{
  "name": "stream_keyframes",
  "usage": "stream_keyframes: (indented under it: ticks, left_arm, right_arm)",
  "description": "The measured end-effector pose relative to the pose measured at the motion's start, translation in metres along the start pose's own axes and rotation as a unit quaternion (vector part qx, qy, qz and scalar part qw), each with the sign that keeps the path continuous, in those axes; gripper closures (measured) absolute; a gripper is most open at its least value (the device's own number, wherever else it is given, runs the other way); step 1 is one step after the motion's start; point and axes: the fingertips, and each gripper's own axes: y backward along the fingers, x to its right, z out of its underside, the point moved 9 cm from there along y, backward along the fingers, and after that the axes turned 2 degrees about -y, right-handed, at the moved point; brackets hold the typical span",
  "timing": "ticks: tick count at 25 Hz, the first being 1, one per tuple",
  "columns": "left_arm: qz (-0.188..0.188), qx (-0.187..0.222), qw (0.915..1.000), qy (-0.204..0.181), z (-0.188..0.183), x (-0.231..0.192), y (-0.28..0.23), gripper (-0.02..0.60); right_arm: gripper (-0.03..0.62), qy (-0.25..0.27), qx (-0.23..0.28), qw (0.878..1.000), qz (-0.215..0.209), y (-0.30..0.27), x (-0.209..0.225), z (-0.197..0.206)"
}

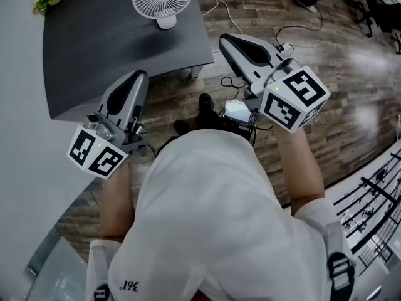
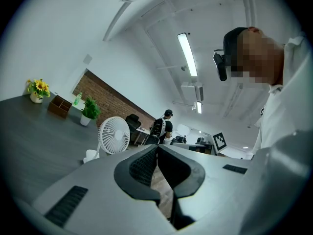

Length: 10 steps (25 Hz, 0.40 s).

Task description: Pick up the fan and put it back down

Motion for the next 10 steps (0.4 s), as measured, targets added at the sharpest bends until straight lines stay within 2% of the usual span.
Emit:
stream_keyframes:
  ticks: [10]
  left_arm:
    - [0.014, -0.007, 0.9999, 0.004, 0.008, 0.017, 0.015, 0.563]
  right_arm:
    - [0.585, 0.009, 0.001, 1.000, -0.001, 0.010, -0.016, 0.003]
